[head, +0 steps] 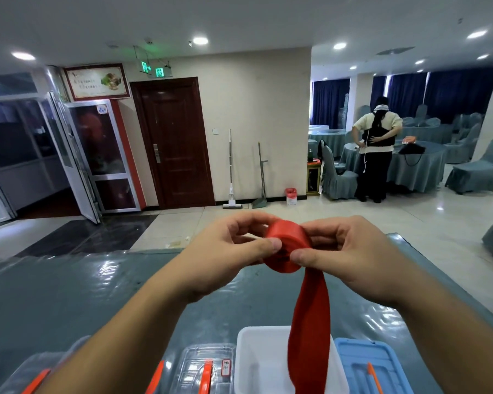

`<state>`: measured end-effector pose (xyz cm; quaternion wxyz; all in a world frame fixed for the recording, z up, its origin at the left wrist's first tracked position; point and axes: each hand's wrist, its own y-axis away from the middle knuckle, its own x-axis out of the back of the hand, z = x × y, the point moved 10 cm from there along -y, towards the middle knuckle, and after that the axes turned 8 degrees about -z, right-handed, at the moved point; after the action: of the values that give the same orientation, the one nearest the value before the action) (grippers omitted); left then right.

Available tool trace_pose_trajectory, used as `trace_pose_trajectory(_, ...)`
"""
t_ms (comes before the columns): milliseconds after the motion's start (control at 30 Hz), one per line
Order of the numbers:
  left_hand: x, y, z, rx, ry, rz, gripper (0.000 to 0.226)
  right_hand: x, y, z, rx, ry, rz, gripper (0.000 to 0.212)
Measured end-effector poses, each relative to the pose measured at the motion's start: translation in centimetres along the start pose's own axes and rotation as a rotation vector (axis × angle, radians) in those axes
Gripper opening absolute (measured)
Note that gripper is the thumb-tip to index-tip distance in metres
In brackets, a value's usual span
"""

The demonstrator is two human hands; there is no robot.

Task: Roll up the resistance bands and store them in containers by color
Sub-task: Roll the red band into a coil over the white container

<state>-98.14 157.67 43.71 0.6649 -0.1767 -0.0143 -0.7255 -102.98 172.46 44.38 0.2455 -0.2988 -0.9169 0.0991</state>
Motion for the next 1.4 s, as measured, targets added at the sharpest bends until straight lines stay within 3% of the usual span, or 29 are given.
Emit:
trace_pose_trajectory(100,0.1,-0.2,0.8,0.02,-0.155,-0.075,0.037,-0.3,-0.3,-0.5,-0.016,0.112,-0.073,0.03)
trace_pose_trajectory(267,0.4,-0.3,0.7,-0.009,0.135,0.028,0.041,1.1,-0.5,-0.7,0.063,-0.114,0.081,0.031)
trace_pose_trajectory(367,-0.4,-0.2,0.1,0.004,0.2,0.058,0.045,1.2,-0.4,-1.1,0.089,-0.04,0.088,0.029)
trace_pose_trajectory(567,0.0,-0.3,3.0,-0.026,-0.211,-0.053,0.033,0.7,-0.5,-2.1,0.072,0.171,0.019,0.028)
trace_pose_trajectory(700,0.7,-0.1,3.5,-0.053,0.037,0.025,0.036,1.4,-0.4,-2.2,0.105,-0.015,0.091,0.038)
trace_pose_trajectory(800,0.4,0.0,2.4,0.0,0.168,0.066,0.046,1.4,0.0,-2.0,0.125,-0.073,0.11,0.032)
trace_pose_trajectory(933,-0.8,0.2,2.4,0.066,0.09,-0.026,0.044,0.7,-0.1,-2.4,0.077,-0.011,0.013,0.029)
trace_pose_trajectory(1033,-0.5,0.0,3.2,0.044,0.038,0.007,0.043,1.0,-0.4,-2.5,0.055,0.014,0.009,0.031)
trace_pose_trajectory(1200,-0.8,0.0,3.2,-0.007,0.202,0.101,0.037,1.8,-0.2,-2.0,0.059,-0.176,0.075,0.037)
trace_pose_trajectory(1400,-2.0,-0.2,3.1,-0.016,0.333,0.123,0.04,2.6,-0.3,-2.9,0.051,-0.031,0.08,0.034)
